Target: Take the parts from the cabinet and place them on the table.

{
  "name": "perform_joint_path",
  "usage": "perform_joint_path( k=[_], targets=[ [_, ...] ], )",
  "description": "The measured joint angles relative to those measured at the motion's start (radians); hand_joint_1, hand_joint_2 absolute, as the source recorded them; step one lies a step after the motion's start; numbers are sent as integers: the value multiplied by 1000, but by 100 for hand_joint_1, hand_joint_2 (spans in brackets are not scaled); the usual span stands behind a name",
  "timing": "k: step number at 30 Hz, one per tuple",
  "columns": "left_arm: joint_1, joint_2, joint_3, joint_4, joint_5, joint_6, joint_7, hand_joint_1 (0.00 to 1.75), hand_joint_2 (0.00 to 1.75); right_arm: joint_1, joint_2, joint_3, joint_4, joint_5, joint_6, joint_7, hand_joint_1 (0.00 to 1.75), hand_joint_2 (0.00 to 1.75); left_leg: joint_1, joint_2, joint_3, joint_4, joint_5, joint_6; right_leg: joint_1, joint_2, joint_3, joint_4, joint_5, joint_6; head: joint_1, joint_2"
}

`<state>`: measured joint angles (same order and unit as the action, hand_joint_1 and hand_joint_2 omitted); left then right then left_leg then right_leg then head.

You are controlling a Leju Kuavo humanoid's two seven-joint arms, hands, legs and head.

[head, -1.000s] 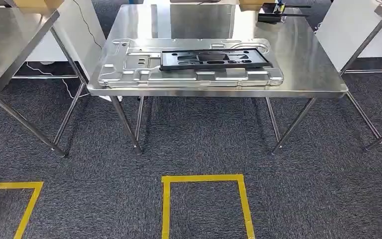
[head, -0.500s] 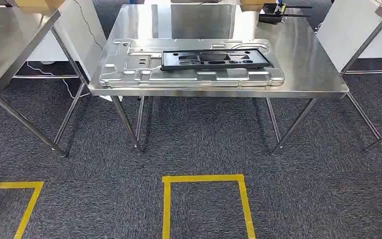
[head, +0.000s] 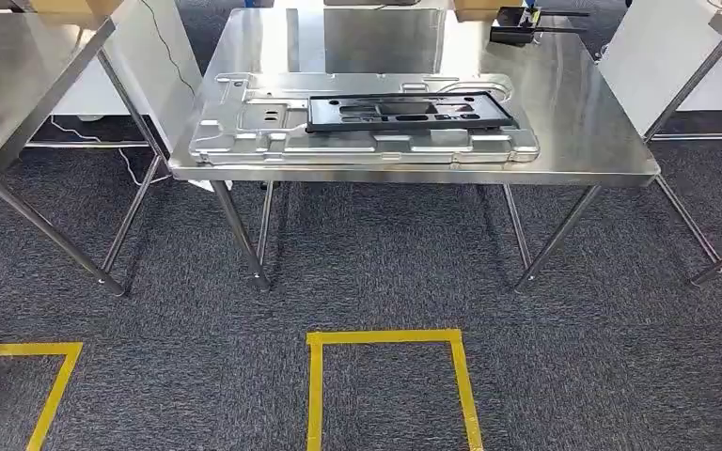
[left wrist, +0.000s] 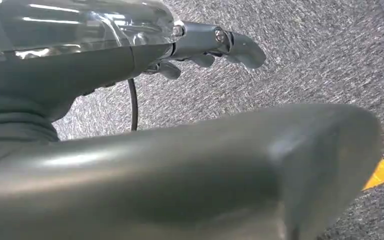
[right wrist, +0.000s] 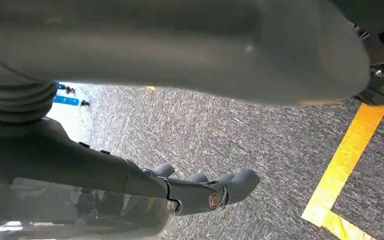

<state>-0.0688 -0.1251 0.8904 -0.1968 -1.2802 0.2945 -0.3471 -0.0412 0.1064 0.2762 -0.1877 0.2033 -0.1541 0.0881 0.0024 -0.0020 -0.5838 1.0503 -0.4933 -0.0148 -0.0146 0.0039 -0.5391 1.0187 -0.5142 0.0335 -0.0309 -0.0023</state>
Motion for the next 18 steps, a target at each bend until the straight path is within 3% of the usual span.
perform_joint_path(
  k=[2, 3, 4, 5, 7, 8, 9, 10, 11, 13, 14, 15, 16, 18],
  targets=[
    [0, 0, 0, 0, 0, 0, 0, 0, 0, 0, 2, 0, 0, 2, 0, -1, 0, 0, -3, 0, -1, 1, 2, 6, -2, 0, 0, -2, 4, 6, 0, 0],
    [0, 0, 0, 0, 0, 0, 0, 0, 0, 0, 1, 0, 0, 3, 0, -1, 0, 0, 4, 0, -1, -9, 11, 14, 5, 0, 0, -3, 9, 11, -2, 0],
    [-1, -5, 0, 0, 0, 0, 0, 0, 0, 0, 0, 0, 0, 3, -1, -1, 0, 0, 13, 5, 0, -17, 17, 16, 3, 1, -4, 5, -8, 12, -3, 0],
    [-1, -5, 0, 0, 0, 0, -1, 0, 0, 0, 1, 0, 1, 3, -2, -1, 0, 0, 17, 5, -3, -20, 21, 20, 6, 2, -16, 34, -43, 15, 4, 0],
    [0, -4, 1, 0, 0, 0, 0, 0, 0, 0, 1, 0, 1, 3, -3, -1, 0, 0, 19, 8, -12, -20, 27, 21, -1, 1, -72, 176, -132, 18, 18, 0],
    [0, -4, 1, 0, 0, 0, 0, 0, 0, 1, 1, 0, 1, 3, -2, -1, 0, 0, 21, 9, -18, -20, 30, 19, -3, 1, -101, 251, -163, 21, 18, 0],
    [0, -4, 1, 0, 0, -2, 0, 0, 0, 1, 1, 0, 1, 3, -2, 1, 0, 0, 24, 9, -22, -19, 34, 15, -6, 1, -112, 288, -168, 23, 20, 0],
    [1, -4, 1, 0, 0, -3, 0, 0, 0, 2, 1, 0, 1, 3, -2, 1, 0, 0, 28, 9, -26, -19, 38, 10, -9, 1, -100, 277, -150, 28, 20, 0],
    [1, -5, 1, 0, 0, -5, 0, 0, 0, 2, 0, 0, 1, 3, -2, 2, 0, 0, 34, 9, -30, -18, 41, 4, -13, 1, -65, 221, -112, 32, 21, 0],
    [0, -5, 1, 0, 0, -9, 0, 0, 0, 0, 0, 0, 1, 5, -2, 3, 0, 0, 44, 8, -36, -14, 48, -9, -27, 1, 46, 30, -35, 48, 23, 0],
    [1, -3, 1, 0, 0, -9, 0, 0, 0, -3, 3, 1, 1, 5, -3, 2, 0, 0, 41, 6, -41, -11, 51, -19, -32, 3, 80, -30, -50, 59, 30, 0],
    [0, -4, 1, 0, 0, -9, 0, 0, 0, -4, 3, 1, 1, 5, -3, 2, 0, 0, 40, 5, -44, -11, 58, -29, -22, 16, 71, -14, -38, 44, 28, 0],
    [0, -4, 1, 0, 0, -9, -1, 0, 0, -4, 2, 1, 1, 6, -3, 1, 0, 0, 35, 4, -44, -9, 62, -36, -23, 15, 55, -16, -42, 37, 24, 0],
    [2, -4, 1, 0, 0, -9, 0, 0, 0, -2, 2, 1, 1, 6, -3, 1, 0, 0, 41, 0, -42, -20, 74, -51, -19, 15, 47, -7, -40, 18, 19, 0]
  ],
)
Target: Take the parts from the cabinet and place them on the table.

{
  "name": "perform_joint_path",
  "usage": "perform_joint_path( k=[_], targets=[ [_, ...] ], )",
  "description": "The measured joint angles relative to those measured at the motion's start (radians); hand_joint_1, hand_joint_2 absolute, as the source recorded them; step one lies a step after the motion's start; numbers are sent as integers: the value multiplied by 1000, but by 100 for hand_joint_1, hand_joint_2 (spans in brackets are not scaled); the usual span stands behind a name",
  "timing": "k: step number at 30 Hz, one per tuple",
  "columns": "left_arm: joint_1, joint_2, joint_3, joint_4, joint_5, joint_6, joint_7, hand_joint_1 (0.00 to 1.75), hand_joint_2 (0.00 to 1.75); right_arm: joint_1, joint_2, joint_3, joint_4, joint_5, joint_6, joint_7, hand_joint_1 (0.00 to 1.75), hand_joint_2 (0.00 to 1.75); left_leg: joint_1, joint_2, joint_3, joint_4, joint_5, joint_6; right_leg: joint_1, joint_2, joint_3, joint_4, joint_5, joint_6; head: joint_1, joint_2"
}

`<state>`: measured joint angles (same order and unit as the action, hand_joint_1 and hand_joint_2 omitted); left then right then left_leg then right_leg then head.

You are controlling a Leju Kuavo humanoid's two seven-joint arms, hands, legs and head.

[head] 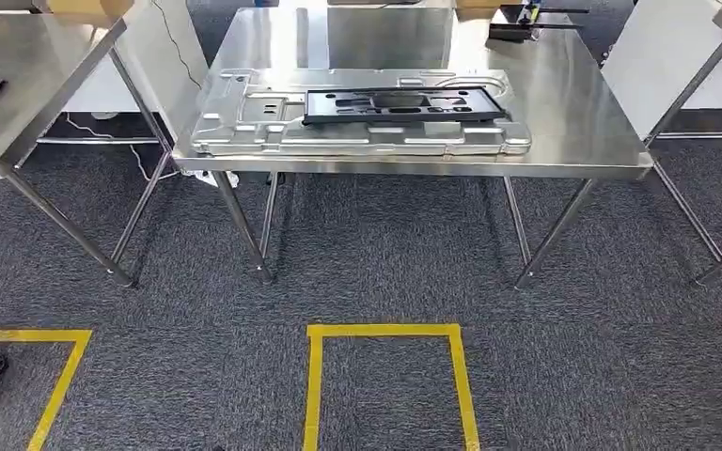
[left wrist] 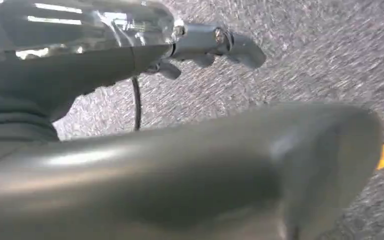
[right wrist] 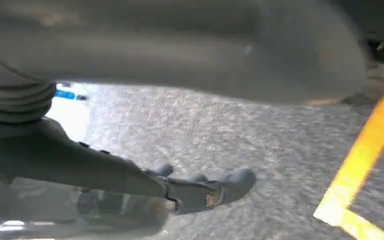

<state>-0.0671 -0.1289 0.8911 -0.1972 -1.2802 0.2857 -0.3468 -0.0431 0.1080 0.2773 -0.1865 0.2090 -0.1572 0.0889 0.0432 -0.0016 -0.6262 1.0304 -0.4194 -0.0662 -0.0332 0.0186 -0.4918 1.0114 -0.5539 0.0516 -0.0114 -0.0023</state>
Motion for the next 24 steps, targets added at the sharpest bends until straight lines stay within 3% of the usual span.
perform_joint_path(
  k=[1, 3, 4, 5, 6, 7, 8, 10, 11, 12, 15, 16, 17, 19, 20, 21, 22, 23, 24],
  targets=[
    [1, -1, 0, 1, 0, 0, 0, 0, 0, 1, 0, 0, 1, 0, 0, 0, 0, 0, 7, -1, -3, 3, -6, -5, -7, -5, -7, -4, 12, -20, -1, 0],
    [2, -1, 0, 2, 0, 0, 0, 0, 0, 0, 0, 0, 1, 1, -1, -1, 0, 0, 4, 1, -34, 88, -105, 1, -2, -9, -24, -3, 25, -41, -11, 0],
    [1, -1, 0, 2, -1, 0, 0, 0, 0, 0, -1, 1, 1, 2, -1, -1, 0, 0, 0, 0, -59, 175, -165, 1, 3, -11, -33, -3, 33, -47, -22, 0],
    [2, -1, 0, 2, 0, 0, 0, 0, 0, 0, -1, 1, 1, 2, -1, -1, 0, 0, -5, 0, -78, 252, -205, 1, 7, -13, -42, -2, 39, -48, -28, 0],
    [2, -1, 0, 2, 0, 0, 1, 0, 0, 2, 0, 2, 1, 3, -2, -3, 0, 0, -8, 0, -85, 313, -226, 2, 11, -13, -52, -1, 45, -49, -33, 0],
    [2, -1, 0, 2, 0, 0, 1, 0, 0, 3, -1, 2, 1, 5, -2, -3, 0, 0, -11, 0, -69, 317, -219, 5, 13, -13, -59, -1, 50, -48, -36, 0],
    [2, -1, 0, 2, 0, 0, 1, 0, 0, 3, -1, 3, 2, 6, -2, -4, 0, 0, -13, 0, -30, 274, -197, 7, 13, -13, -63, 0, 54, -45, -37, 0],
    [1, -1, 0, 2, 0, 0, 0, 0, 0, 3, 0, 3, 2, 9, -2, -6, 0, 0, -12, 0, 97, 83, -132, 10, 12, -13, -67, 5, 57, -39, -43, 0],
    [0, -1, 0, 2, 0, 0, 0, 0, 0, 2, -1, 3, 2, 9, -2, -6, 0, 0, -11, -1, 139, 10, -138, 12, 12, -13, -70, 10, 57, -37, -50, 0],
    [-1, -1, 0, 2, 0, 0, 0, 0, 0, 2, -1, 3, 2, 9, -2, -6, 0, 0, -20, -3, 147, -2, -141, 17, 18, -13, -77, 16, 58, -31, -55, 0],
    [2, -1, 0, 2, 0, 0, 1, 0, 0, 3, -1, 3, 2, 9, -4, -11, 0, 0, -24, -5, 130, 7, -137, 27, 15, -13, -79, 15, 73, -11, -39, 0],
    [2, -2, 0, 2, 0, 1, 1, 0, 0, 4, -2, 3, 2, 10, -5, -15, 0, 0, -22, -4, 125, 2, -131, 38, 15, -11, -80, 16, 75, -5, -37, 0],
    [0, -4, 0, 2, 0, 1, 1, 0, 0, 3, -3, 3, 2, 11, -8, -18, 0, 0, -19, 1, 120, 2, -124, 50, 12, -13, -90, 32, 49, -2, -36, 0],
    [-1, -4, 2, 2, 0, 4, 1, 0, 0, 1, -2, 4, 3, 14, -11, -25, 0, 0, -22, 4, 101, 2, -112, 69, 14, -12, -137, 150, -50, 0, -17, 0],
    [0, -4, 3, 2, 0, 4, 1, 0, 0, 1, -2, 4, 3, 14, -11, -26, 0, 0, -24, 6, 91, 2, -106, 72, 14, -12, -165, 230, -92, 1, -12, 0],
    [0, -4, 5, 2, 0, 4, 1, 0, 0, 2, -2, 4, 3, 14, -11, -29, 0, 0, -26, 7, 82, 4, -100, 72, 14, -12, -183, 291, -115, 1, -10, 0],
    [1, -4, 6, 2, 0, 4, 2, 0, 0, 3, -2, 4, 3, 14, -11, -30, 0, 0, -27, 8, 74, 4, -96, 73, 14, -12, -184, 315, -114, 1, -7, 0],
    [2, -4, 6, 2, 0, 4, 2, 0, 0, 3, -3, 4, 3, 14, -11, -32, 0, 0, -27, 9, 68, 5, -91, 72, 14, -12, -161, 291, -90, 0, -5, 0],
    [2, -5, 6, 2, 0, 4, 2, 0, 0, 3, -3, 4, 3, 14, -11, -33, 0, 0, -27, 9, 64, 5, -88, 71, 14, -12, -116, 223, -53, -2, -3, 0]
  ],
)
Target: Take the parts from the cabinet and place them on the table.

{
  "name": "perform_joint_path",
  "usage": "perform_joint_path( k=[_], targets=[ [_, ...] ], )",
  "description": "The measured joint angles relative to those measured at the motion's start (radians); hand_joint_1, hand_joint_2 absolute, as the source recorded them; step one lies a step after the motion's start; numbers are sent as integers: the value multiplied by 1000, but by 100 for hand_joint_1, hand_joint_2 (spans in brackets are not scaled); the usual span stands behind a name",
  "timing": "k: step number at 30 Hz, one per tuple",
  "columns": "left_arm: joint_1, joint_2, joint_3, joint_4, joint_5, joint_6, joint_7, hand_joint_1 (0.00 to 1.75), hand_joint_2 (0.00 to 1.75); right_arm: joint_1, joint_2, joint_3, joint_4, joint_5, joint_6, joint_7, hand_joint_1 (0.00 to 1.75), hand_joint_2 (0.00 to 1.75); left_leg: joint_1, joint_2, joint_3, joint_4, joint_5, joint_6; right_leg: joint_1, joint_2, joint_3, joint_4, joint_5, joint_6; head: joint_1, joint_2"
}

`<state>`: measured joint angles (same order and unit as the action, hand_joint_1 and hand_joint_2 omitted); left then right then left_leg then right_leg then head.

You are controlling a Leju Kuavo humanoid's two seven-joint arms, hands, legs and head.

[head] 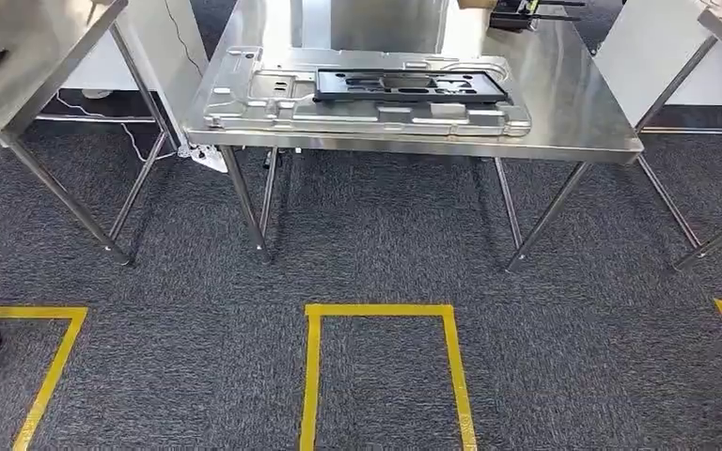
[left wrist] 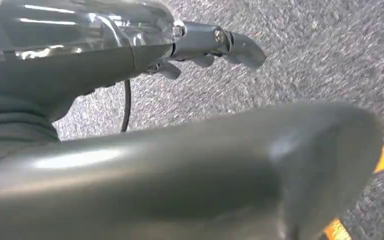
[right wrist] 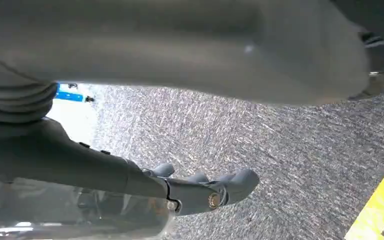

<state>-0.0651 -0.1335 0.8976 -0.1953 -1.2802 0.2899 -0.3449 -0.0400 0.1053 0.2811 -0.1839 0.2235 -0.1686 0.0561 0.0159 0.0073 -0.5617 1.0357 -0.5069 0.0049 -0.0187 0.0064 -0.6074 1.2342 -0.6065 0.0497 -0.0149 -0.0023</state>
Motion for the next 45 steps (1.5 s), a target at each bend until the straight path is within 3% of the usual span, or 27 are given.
perform_joint_path(
  k=[2, 3, 6, 7, 8, 10, 12, 13, 15, 17, 18, 19, 22, 23, 26, 28, 29, 31, 32, 33, 34, 37, 38, 40, 42, 43, 45],
  targets=[
    [0, 0, 0, 0, 0, 0, 0, 0, 0, -2, 0, 0, 0, 0, 0, -2, 0, 0, 0, 0, -2, 0, 5, -5, 1, 0, 117, -190, 67, -7, 6, 0],
    [0, 0, 0, 0, 0, 0, 0, 0, 0, -4, 0, 0, 0, 0, 0, -3, 0, 0, -4, 0, -5, 1, 9, -11, 8, 0, 144, -236, 56, -11, 6, 0],
    [-2, 0, 1, 0, 0, 0, 0, 0, 0, -4, 0, 0, 0, 0, 0, -3, 0, 0, -2, 0, -15, -1, 26, -32, 14, 1, 130, -239, 58, -16, 5, 0],
    [-2, 0, 1, 0, 0, 0, 0, 0, 0, -3, 0, 0, 0, 0, 0, -3, 0, 0, -4, -1, -16, -2, 33, -40, 13, 1, 125, -242, 65, -27, 5, 0],
    [-2, 0, 1, 0, 0, 0, 0, 0, 0, -2, 0, 0, 0, 0, 0, -3, 0, 0, 2, -3, -21, 9, 15, -42, -2, -6, 121, -251, 76, -38, 4, 0],
    [-1, 0, 2, 0, 0, 0, 0, 0, 0, -2, -2, 0, 0, 3, 0, -4, 0, 0, 0, -4, -58, 104, -72, -43, 1, -6, 106, -250, 86, -51, -8, 0],
    [-1, -1, 2, 0, 0, 0, 4, 0, 0, -1, -1, 1, 0, 4, 1, -6, 0, 0, 1, -4, -109, 269, -155, -46, 3, -8, 91, -249, 98, -52, -17, 0],
    [0, 0, 2, 0, 0, 0, 5, 0, 0, -1, -1, 1, 0, 5, 1, -6, 0, 0, 2, -4, -110, 302, -161, -47, 3, -9, 85, -248, 102, -50, -21, 0],
    [0, 0, 2, 0, 0, 0, 5, 0, 0, 0, -1, 3, 0, 6, 1, -6, 0, 0, 7, -4, -50, 228, -111, -50, 0, -9, 75, -243, 108, -45, -30, 0],
    [0, 0, 2, 0, 0, 0, 5, 0, 0, -1, -1, 5, 0, 8, 1, -7, 0, 0, 18, -4, 63, 38, -37, -58, -6, -9, 65, -225, 107, -38, -37, 0],
    [-2, -1, 2, 1, 0, 0, 5, 0, 0, -1, -2, 5, 0, 9, 1, -7, 0, 0, 15, -6, 85, 0, -58, -66, -1, -9, 54, -215, 105, -29, -45, 0],
    [-2, -2, 2, 1, 0, 0, 5, 0, 0, -2, -2, 6, 0, 10, 2, -8, 0, 0, 10, -10, 73, 5, -51, -57, 0, -8, 48, -207, 108, -24, -50, 0],
    [0, -2, 2, 1, 0, -1, 6, 0, 0, 0, -2, 9, 0, 15, 12, -22, 0, 0, 7, -11, 55, 11, -47, -43, -2, -7, 41, -206, 121, -5, -32, 0],
    [-1, -2, 3, 1, 0, -2, 6, 0, 0, 0, -2, 9, 2, 17, 13, -24, 0, 0, 11, -8, 48, 8, -39, -30, -2, -7, 35, -201, 111, -1, -29, 0],
    [-2, -2, 3, 0, 0, -2, 6, 0, 0, -1, -1, 9, 2, 20, 14, -25, 0, 0, 4, -4, 20, 9, -21, -4, -3, -7, -27, -39, -23, 1, -11, 0],
    [0, -2, 3, 0, 0, -2, 6, 0, 0, 0, -2, 9, 2, 21, 15, -25, 0, 0, 0, -2, 2, 10, -10, -1, -2, -7, -61, 77, -69, 0, -5, 0],
    [1, -2, 3, 0, -2, -3, 6, 0, 0, 0, -2, 9, 2, 21, 16, -25, 0, 0, -2, -2, -5, 11, -5, 0, -2, -7, -52, 80, -59, -1, -3, 0],
    [1, -2, 3, 0, -2, -3, 6, 0, 0, -1, -2, 10, 2, 22, 18, -27, 0, 0, -6, -9, -16, 13, 4, -1, 1, -6, 30, -40, 12, -10, 0, 0],
    [0, -2, 3, 0, -2, -3, 6, 0, 0, -1, -2, 10, 2, 23, 19, -28, 0, 0, -6, -16, -19, 13, 9, -4, 6, 6, 89, -138, 47, -18, 3, 0],
    [0, -3, 3, 0, -2, -3, 6, 0, 0, -2, -3, 10, 2, 24, 19, -28, 0, 0, -3, -18, -22, 13, 14, -6, 8, 44, 133, -216, 51, -31, 3, 0],
    [-3, -5, 3, 0, -2, -3, 6, 0, 0, 1, -3, 10, 2, 25, 19, -28, 0, 0, -7, -23, -31, 13, 20, -13, 9, 58, 149, -239, 46, -34, 1, 0],
    [-4, -5, 3, 1, -2, -3, 6, 0, 0, 3, -2, 11, 2, 27, 19, -28, 0, 0, 2, -46, -40, 2, 49, -37, 18, 38, 137, -238, 59, -35, 4, 0],
    [-1, -5, 4, 1, -2, -3, 7, 0, 0, 3, -1, 13, 2, 28, 20, -27, 0, 0, -4, -52, -42, 1, 50, -45, 8, 26, 130, -253, 75, -45, 4, 0],
    [1, -4, 4, 1, -2, -3, 9, 0, 0, 0, -1, 15, 2, 29, 20, -28, 0, 0, -2, -26, -66, 58, -20, -45, 2, 6, 118, -256, 86, -53, -6, 0],
    [1, -4, 4, 1, -2, -3, 8, 0, 0, 1, 0, 19, 2, 30, 22, -27, 0, 0, -1, -21, -113, 214, -118, -49, 5, -17, 106, -254, 94, -55, -21, 0],
    [2, -4, 4, 1, -2, -3, 9, 0, 0, 1, 2, 21, 2, 30, 22, -27, 0, 0, 0, -20, -126, 279, -140, -52, 6, -29, 99, -253, 98, -55, -23, 0],
    [2, -3, 5, 1, -2, -3, 9, 0, 0, 1, 2, 24, 2, 30, 22, -27, 0, 0, 5, -16, -96, 276, -108, -58, 4, -49, 88, -248, 104, -52, -31, 0]
  ],
)
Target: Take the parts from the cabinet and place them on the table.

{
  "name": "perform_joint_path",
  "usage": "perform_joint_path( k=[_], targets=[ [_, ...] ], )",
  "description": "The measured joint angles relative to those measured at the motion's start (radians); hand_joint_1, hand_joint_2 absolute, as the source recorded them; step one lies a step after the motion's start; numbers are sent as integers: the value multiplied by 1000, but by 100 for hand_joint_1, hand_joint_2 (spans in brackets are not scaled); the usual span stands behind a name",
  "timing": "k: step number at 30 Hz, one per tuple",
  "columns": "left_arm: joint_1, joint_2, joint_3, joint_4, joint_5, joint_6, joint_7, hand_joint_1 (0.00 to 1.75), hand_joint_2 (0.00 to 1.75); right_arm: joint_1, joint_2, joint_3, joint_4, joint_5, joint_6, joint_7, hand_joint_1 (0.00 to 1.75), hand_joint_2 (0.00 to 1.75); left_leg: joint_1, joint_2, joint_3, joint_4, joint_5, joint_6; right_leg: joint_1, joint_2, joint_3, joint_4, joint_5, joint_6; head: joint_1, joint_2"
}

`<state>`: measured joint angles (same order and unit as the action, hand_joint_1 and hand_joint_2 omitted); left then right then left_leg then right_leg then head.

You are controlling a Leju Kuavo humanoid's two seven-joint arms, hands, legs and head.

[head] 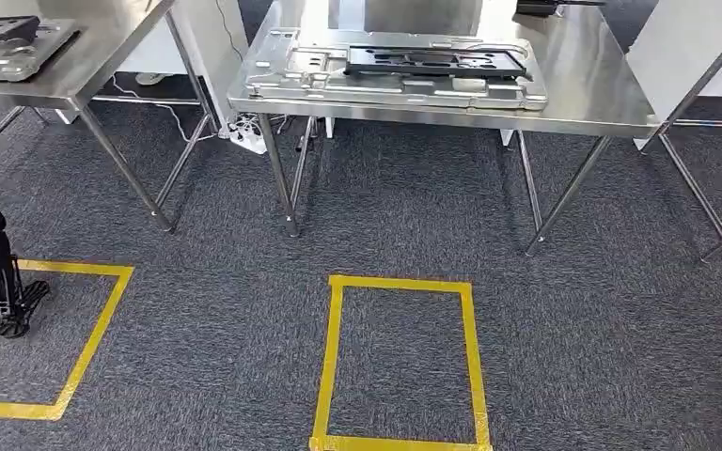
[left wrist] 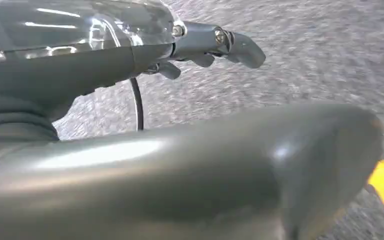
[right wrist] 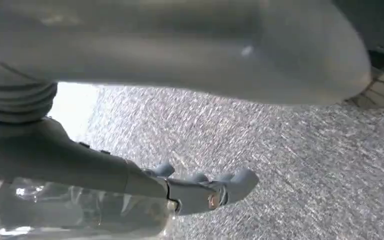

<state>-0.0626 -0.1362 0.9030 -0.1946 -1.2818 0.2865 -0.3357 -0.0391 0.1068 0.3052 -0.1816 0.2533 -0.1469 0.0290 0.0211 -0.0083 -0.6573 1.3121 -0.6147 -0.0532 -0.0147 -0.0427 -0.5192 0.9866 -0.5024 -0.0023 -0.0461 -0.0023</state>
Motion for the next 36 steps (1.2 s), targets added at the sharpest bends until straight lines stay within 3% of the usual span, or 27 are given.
perform_joint_path(
  k=[1, 2, 3, 4, 8, 9, 10, 12, 13, 14, 15, 17, 18, 19, 22, 23, 24, 25, 26, 28, 29, 30, 32, 33, 34, 35, 36],
  targets=[
    [0, 2, 0, 0, 0, 0, 0, 0, 0, 0, 0, 0, 0, 0, 1, 0, 0, 0, 4, 5, 44, -65, 35, -3, -2, -9, -6, 5, 1, 2, -4, 0],
    [0, 2, 0, 0, -1, 0, 0, 0, 0, -1, 1, 0, 0, 1, 2, 0, 0, 0, 8, 22, 109, -170, 71, -8, -6, -18, -11, 15, 1, 4, -6, 0],
    [-1, 2, 0, 0, -1, 0, 0, 0, 0, -2, 1, 0, 0, 2, 5, 0, 0, 0, 13, 56, 160, -262, 81, -14, -4, -26, -18, 27, -3, 11, -10, 0],
    [-4, 2, 0, 0, -2, -1, 0, 0, 0, -2, 0, 0, 0, 2, 6, 0, 0, 0, -4, 74, 167, -281, 66, -12, 1, -32, -27, 37, -4, 19, -25, 0],
    [0, 2, 0, 0, -2, -1, 0, 0, 0, -3, 1, 1, 0, 3, 8, 0, 0, 0, -2, 41, 140, -273, 73, 18, 1, -57, -29, 42, 5, 34, -11, 0],
    [0, 2, 1, 0, -2, -1, 0, 0, 0, -4, 1, 1, 0, 3, 9, 0, 0, 0, 1, 35, 135, -274, 79, 28, -3, -30, -36, 53, -16, 41, -10, 0],
    [-2, 3, 1, 0, -2, -1, 0, 0, 0, -5, 2, 1, 0, 4, 10, 0, 0, 0, 1, 28, 126, -274, 86, 39, -2, 2, -54, 94, -57, 42, -3, 0],
    [-7, 3, 0, -1, -4, -1, 0, 0, 0, -3, 2, 1, 0, 5, 11, 0, 0, 0, -2, 11, 107, -273, 97, 53, -2, 24, -114, 240, -142, 41, 12, 0],
    [-7, 3, 0, -1, -4, -1, 0, 0, 0, -1, 2, 1, 0, 6, 11, 0, 0, 0, -3, 0, 100, -272, 102, 54, -2, 27, -139, 309, -167, 41, 18, 0],
    [-4, 3, 0, -1, -4, -1, 0, 0, 0, 0, 2, 1, 0, 6, 11, 1, 0, 0, -5, -10, 94, -272, 106, 54, -2, 27, -148, 340, -169, 40, 21, 0],
    [-1, 3, 0, -1, -4, -1, 0, 0, 0, 0, 2, 1, 0, 6, 11, 1, 0, 0, -5, -22, 91, -272, 110, 54, -2, 28, -133, 323, -149, 38, 24, 0],
    [-1, 3, 0, -1, -4, -1, 0, 0, 0, -1, 2, 1, 0, 6, 11, 1, 0, 0, -5, -46, 89, -272, 116, 50, 0, 44, -50, 175, -66, 31, 26, 0],
    [-2, 3, 0, -1, -4, -1, 0, 0, 0, -2, 2, 1, 0, 6, 12, 1, 0, 0, -5, -57, 89, -272, 119, 47, 0, 76, -3, 87, -29, 25, 28, 0],
    [-3, 2, 0, 0, -4, -1, 0, 0, 0, -2, 0, 1, 0, 6, 12, 1, 0, 0, -6, -65, 85, -271, 122, 41, 2, 125, 19, 44, -37, 18, 29, 0],
    [-3, 2, 0, 0, -5, -1, 8, 0, 0, -4, 2, 1, 1, 7, 13, 3, 0, 0, -4, -94, 63, -273, 141, 20, 5, 105, 12, 31, -40, 19, 26, 0],
    [0, 2, 1, 0, -5, -1, 8, 0, 0, -2, 2, 1, 2, 7, 13, 4, 0, 0, -8, -105, 60, -277, 147, 11, 3, 94, 12, 27, -34, 14, 24, 0],
    [2, 3, 2, 0, -5, -1, 8, 0, 0, -2, 1, 2, 2, 8, 13, 4, 0, 0, -3, -77, 56, -265, 137, 12, -12, 76, 11, 20, -27, 8, 23, 0],
    [3, 3, 2, 0, -5, -1, 9, 0, 0, -2, 1, 2, 2, 8, 13, 4, 0, 0, -9, -31, 44, -237, 108, 11, -8, 68, 9, 20, -24, 4, 15, 0],
    [1, 3, 2, 0, -5, -1, 9, 0, 0, -1, 1, 2, 2, 8, 13, 4, 0, 0, -7, -12, 18, -171, 64, 10, -6, 52, 7, 20, -23, -1, -1, 0],
    [-2, 3, 2, 0, -5, -1, 9, 0, 0, 1, 1, 2, 2, 9, 13, 4, 0, 0, -7, -4, -40, -15, -9, 9, -3, 25, 5, 21, -22, -2, -7, 0],
    [-1, 3, 2, 0, -5, -1, 10, 0, 0, 1, 1, 2, 2, 9, 13, 4, 0, 0, -6, -2, -56, 38, -23, 7, -2, 9, 4, 22, -22, -2, -10, 0],
    [1, 3, 2, 0, -4, -1, 10, 0, 0, 1, 1, 2, 3, 9, 13, 4, 0, 0, -5, -1, -45, 34, -11, 6, -2, -3, 4, 22, -22, -1, -13, 0],
    [2, 5, 3, 0, 0, 1, 10, 0, 0, -1, 1, 3, 3, 12, 14, 3, 0, 0, 0, 11, 32, -97, 57, 5, -4, -24, 7, 23, -23, 0, -22, 0],
    [2, 5, 4, -1, 3, 3, 8, 0, 0, -2, 2, 5, 3, 14, 16, 3, 0, 0, 2, 35, 85, -195, 98, 5, -6, -33, 9, 26, -25, 4, -26, 0],
    [1, 5, 5, 0, 8, 5, 6, 0, 0, -2, 2, 6, 3, 16, 16, 3, 0, 0, -1, 81, 115, -255, 99, 2, -1, -40, 7, 30, -27, 10, -31, 0],
    [-4, 5, 7, -1, 11, 6, 6, 0, 0, -2, 0, 6, 3, 16, 16, 4, 0, 0, -10, 79, 113, -272, 97, 8, 5, -46, 3, 40, -30, 15, -40, 0],
    [-5, 5, 11, -1, 15, 8, 5, 0, 0, -2, 0, 8, 3, 16, 16, 6, 0, 0, -7, 69, 104, -267, 100, 14, 9, -54, 1, 38, -26, 19, -30, 0]
  ],
)
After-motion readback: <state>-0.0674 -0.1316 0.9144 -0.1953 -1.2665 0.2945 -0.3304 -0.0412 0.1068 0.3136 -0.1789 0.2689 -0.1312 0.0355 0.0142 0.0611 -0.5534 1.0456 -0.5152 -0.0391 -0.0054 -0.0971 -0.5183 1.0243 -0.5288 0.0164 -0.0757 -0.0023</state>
